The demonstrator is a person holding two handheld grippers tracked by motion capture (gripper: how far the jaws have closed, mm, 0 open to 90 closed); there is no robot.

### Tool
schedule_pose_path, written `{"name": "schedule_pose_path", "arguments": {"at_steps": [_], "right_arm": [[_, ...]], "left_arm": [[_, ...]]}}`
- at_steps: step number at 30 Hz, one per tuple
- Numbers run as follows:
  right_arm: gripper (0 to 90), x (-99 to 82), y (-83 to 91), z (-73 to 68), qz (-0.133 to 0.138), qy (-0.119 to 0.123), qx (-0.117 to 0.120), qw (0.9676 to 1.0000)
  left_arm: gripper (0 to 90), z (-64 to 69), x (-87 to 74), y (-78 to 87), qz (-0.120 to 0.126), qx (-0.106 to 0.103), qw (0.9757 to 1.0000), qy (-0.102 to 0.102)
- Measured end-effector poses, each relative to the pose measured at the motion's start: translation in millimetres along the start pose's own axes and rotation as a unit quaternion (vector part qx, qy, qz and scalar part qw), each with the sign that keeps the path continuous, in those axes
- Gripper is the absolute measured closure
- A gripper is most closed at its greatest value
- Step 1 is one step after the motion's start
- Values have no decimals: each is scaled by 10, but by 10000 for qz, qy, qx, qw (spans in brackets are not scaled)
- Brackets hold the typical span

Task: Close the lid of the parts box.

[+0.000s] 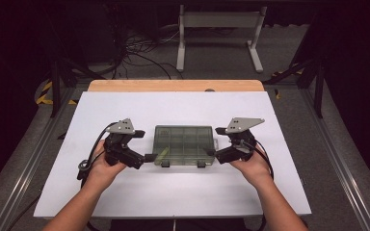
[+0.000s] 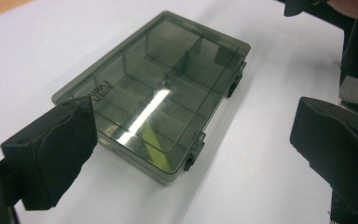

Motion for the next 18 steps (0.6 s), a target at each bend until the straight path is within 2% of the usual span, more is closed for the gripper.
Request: {"name": "schedule_pose_path", "arguments": {"at_steps": [3, 6, 8, 10, 12, 13, 16, 18], "right_arm": [[136, -7, 41, -19, 89, 38, -72, 9999], [129, 1, 80, -36, 210, 41, -120, 9997], [113, 0, 113, -37, 277, 63, -204, 9994], [100, -2, 145, -43, 364, 62, -243, 9990], [83, -3, 176, -50, 518, 84, -274, 9982], [67, -9, 185, -56, 576, 78, -262, 9980], [35, -28, 200, -67, 703, 107, -270, 9971], [31, -32, 202, -71, 726, 115, -274, 9969]], "left_arm": [[11, 25, -38, 112, 314, -20, 9995, -3], [11, 20, -88, 194, 450, 53, 9990, -31], [11, 1, -125, 260, 611, 128, 9980, -69], [5, -13, -170, 341, 837, 85, 9964, -51], [3, -7, -223, 391, 930, -37, 9957, -14], [2, -20, -241, 408, 963, -6, 9953, -71], [0, -25, -298, 438, 1007, 38, 9949, -55], [0, -30, -332, 465, 1112, 34, 9938, -88]]}}
Point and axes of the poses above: each handheld gripper's, and its own axes: y roughly backward along the jaws, x roughly out of its top, z roughly to its right, the point moved 10 cm from there along -y, roughly forward along the jaws, and after that the axes turned 10 degrees about y, right-handed, at the moved point
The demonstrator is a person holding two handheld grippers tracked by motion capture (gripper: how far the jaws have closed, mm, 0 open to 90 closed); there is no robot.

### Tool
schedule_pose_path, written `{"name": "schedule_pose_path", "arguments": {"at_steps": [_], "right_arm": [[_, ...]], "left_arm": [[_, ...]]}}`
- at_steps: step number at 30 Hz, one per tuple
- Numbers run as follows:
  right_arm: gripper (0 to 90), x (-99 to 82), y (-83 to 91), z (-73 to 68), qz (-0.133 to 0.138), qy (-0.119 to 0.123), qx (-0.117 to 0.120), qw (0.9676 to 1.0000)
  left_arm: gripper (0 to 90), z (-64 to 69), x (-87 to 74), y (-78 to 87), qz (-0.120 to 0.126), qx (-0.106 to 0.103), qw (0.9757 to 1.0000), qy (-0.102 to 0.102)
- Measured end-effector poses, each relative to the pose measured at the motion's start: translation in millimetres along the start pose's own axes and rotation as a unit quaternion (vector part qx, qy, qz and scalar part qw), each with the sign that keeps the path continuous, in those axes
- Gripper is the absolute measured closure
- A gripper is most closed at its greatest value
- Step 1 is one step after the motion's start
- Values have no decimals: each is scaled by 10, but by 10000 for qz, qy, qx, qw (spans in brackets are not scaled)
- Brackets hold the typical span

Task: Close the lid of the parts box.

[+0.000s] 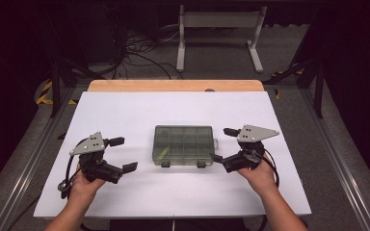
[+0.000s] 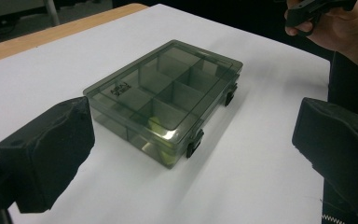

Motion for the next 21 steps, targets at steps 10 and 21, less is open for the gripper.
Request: {"name": "schedule_pose_path", "arguments": {"at_steps": [10, 21], "right_arm": [[6, -116, 29, -55, 130, 33, -28, 9999], [2, -333, 44, -116, 68, 25, -118, 9999]], "left_arm": [[0, -22, -174, 113, 323, -26, 9995, 42], [1, -72, -365, 118, 404, 136, 9990, -104]]}}
Point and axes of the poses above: each handheld gripper's, and its own axes: y roughly backward along the jaws, x roughly out of its top, z roughly to its right, the point moved 10 cm from there along -y, roughly forward along the jaws, and after that the axes turned 10 degrees about y, right-handed, at the moved point
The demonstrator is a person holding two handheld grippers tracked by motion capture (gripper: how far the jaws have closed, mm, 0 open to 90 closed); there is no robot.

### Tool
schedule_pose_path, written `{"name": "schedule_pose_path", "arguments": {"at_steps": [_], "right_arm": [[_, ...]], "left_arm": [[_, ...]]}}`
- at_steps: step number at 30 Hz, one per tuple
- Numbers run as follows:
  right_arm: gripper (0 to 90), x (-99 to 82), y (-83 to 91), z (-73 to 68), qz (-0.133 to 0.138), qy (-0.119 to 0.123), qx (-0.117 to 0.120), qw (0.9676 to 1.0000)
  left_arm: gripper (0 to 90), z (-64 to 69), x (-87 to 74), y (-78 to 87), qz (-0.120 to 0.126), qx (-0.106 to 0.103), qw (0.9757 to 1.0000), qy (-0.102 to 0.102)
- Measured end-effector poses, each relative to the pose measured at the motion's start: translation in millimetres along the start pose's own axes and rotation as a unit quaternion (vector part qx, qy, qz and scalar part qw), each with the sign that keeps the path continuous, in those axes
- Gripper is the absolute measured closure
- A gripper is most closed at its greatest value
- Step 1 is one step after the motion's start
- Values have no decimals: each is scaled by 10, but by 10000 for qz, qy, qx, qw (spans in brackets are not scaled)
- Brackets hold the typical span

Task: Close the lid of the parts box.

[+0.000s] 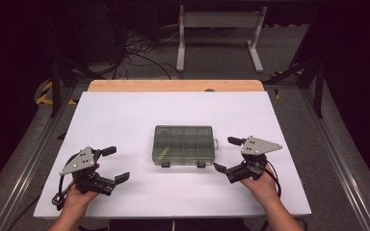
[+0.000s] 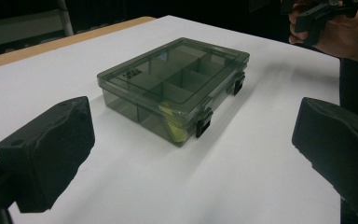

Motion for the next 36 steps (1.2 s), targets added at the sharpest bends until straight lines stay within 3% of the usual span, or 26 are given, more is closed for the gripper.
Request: {"name": "schedule_pose_path", "arguments": {"at_steps": [4, 10, 16, 20, 26, 30, 36], "right_arm": [[2, -74, 14, -8, -7, -24, -83, 10000], [1, -185, 30, -46, 28, -40, -183, 9998], [0, -288, 49, -54, 45, -55, -228, 9997], [0, -370, 62, -32, 1, 70, -280, 9996], [0, -423, 49, 3, 13, 18, -326, 9995], [0, -445, 32, 15, 33, -32, -345, 9994], [0, -453, 16, 13, 56, -108, -321, 9994]], "left_arm": [[3, -13, -83, 0, -75, 19, 10000, 54], [10, -53, -209, 7, 141, -16, 9998, 139], [10, -99, -241, -22, 226, 36, 9996, 181], [6, -159, -275, -56, 231, 106, 9994, 232], [6, -177, -315, -87, 137, 174, 9996, 185], [6, -183, -315, -91, 172, 180, 9993, 273], [6, -183, -297, -82, 205, 188, 9994, 202]]}}
Point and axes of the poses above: each handheld gripper's, and its own axes: y roughly backward along the jaws, x roughly out of its top, z roughly to its right, the point moved 10 cm from there along -y, roughly forward along the jaws, and after that the axes turned 10 degrees about y, right-handed, at the moved point
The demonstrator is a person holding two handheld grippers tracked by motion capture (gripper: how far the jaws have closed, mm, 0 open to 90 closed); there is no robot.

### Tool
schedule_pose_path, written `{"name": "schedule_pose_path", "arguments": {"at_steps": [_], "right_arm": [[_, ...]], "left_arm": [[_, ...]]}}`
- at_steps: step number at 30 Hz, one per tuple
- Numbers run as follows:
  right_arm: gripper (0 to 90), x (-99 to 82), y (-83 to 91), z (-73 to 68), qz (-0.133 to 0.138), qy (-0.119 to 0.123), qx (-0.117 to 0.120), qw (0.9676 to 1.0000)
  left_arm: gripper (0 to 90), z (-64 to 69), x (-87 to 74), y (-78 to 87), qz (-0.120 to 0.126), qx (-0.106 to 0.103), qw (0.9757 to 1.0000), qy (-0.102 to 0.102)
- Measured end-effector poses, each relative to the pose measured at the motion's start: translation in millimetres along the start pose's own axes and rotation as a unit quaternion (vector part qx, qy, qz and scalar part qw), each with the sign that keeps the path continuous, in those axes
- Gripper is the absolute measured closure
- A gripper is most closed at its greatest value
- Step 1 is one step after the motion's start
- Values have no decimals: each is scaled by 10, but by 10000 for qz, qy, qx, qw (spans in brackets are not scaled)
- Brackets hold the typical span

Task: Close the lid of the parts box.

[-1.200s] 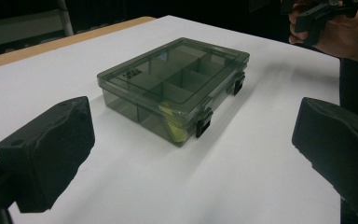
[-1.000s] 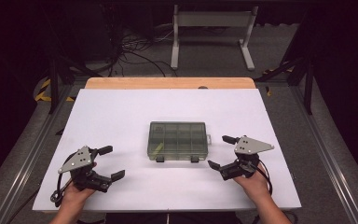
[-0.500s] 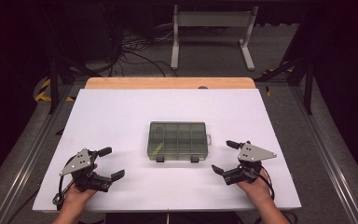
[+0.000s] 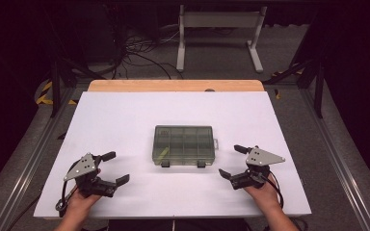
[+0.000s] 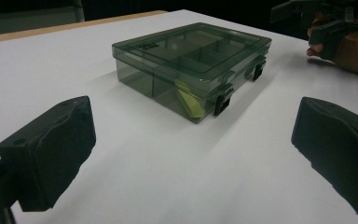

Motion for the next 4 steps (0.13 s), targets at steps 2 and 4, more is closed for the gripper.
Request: {"name": "schedule_pose_path", "arguments": {"at_steps": [2, 4], "right_arm": [[0, -4, -5, 1, -13, -8, -8, 10000], [0, -6, -8, -1, -26, -3, -3, 10000]], "left_arm": [[6, 10, 8, 0, 44, -4, 10000, 18], [6, 12, 10, 2, 49, -8, 10000, 17]]}}
Point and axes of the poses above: each handheld gripper's, and its own axes: y roughly backward along the jaws, x roughly out of its top, z roughly to its right, the point moved 10 cm from there along -y, roughly forward along the jaws, and after that the axes turned 10 degrees about y, right-handed, at the moved point
